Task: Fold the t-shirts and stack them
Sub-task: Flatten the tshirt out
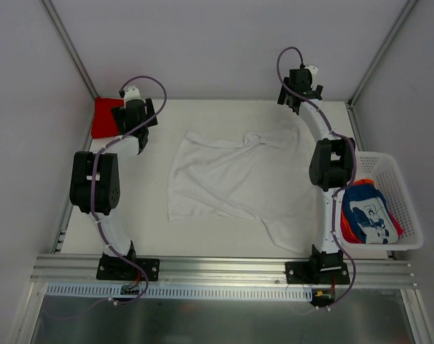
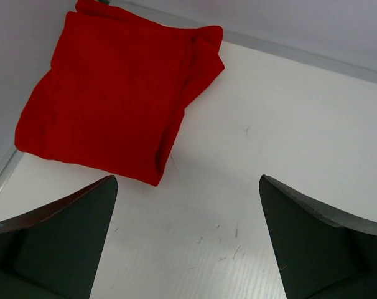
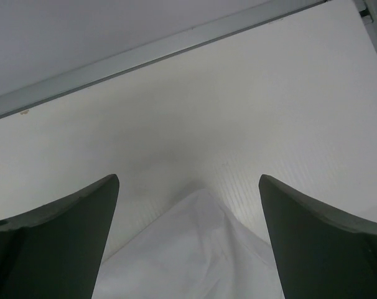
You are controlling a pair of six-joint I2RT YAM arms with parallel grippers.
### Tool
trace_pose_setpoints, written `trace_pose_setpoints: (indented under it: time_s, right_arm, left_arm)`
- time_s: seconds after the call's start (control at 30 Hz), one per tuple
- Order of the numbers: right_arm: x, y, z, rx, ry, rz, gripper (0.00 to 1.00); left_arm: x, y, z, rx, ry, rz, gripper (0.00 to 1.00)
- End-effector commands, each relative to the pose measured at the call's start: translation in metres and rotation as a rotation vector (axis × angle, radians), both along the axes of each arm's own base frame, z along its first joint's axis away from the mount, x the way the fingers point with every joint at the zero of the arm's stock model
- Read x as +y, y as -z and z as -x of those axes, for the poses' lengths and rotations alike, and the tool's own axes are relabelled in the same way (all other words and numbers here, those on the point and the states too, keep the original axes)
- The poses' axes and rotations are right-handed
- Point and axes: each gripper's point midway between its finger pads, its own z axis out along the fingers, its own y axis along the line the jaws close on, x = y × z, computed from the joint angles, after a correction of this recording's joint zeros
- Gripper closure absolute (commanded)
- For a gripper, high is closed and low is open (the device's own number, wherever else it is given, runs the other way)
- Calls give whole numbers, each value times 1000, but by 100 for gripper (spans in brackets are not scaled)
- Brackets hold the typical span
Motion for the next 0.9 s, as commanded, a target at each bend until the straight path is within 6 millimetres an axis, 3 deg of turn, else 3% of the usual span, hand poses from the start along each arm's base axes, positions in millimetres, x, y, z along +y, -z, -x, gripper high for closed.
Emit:
trace_pose_setpoints:
  time_s: [0.0,0.03,0.07,0.13,0.2,0.23,0.27,0.3,0.33,0.37,0.4,0.43,0.47,0.5,0.57,0.63,0.73,0.87]
  right_arm:
    - [-8,-50,15,-22,16,59,0]
    - [-7,-82,25,-74,14,52,1]
    - [-3,-92,31,-96,8,49,0]
    - [8,-116,58,-116,-19,45,0]
    - [23,-124,84,-98,-38,43,1]
    - [25,-112,100,-54,-45,45,0]
    - [28,-127,121,-63,-56,32,1]
    - [38,-125,135,-61,-68,9,1]
    - [38,-93,155,7,-65,1,1]
    - [41,-89,165,-2,-71,-13,1]
    - [46,-99,181,-34,-90,-43,1]
    - [49,-91,190,-23,-103,-58,1]
    - [50,-64,205,20,-109,-73,1]
    - [56,-66,215,8,-140,-106,2]
    - [57,-39,234,66,-156,-121,4]
    - [56,-35,249,83,-155,-131,4]
    - [56,-28,276,94,-173,-143,5]
    - [49,-25,308,83,-165,-141,5]
  left_arm:
    - [-10,-53,13,-108,-16,-28,1]
    - [-31,-66,11,-149,88,-2,1]
    - [-52,-85,15,-184,180,27,1]
    - [-92,-91,10,-161,362,101,1]
    - [-111,-71,9,-19,395,139,1]
    - [-116,-62,12,12,399,143,1]
    - [-127,-48,19,51,440,162,1]
    - [-138,-41,25,69,475,185,1]
    - [-146,-34,30,86,507,202,2]
    - [-153,-22,34,115,533,211,2]
    - [-161,-9,42,152,563,221,3]
    - [-169,1,48,180,581,222,3]
    - [-174,15,52,218,590,227,4]
    - [-177,27,60,257,597,237,5]
    - [-183,46,68,307,607,250,7]
    - [-186,57,74,341,608,268,8]
    - [-190,72,79,383,609,277,17]
    - [-194,75,77,390,613,280,39]
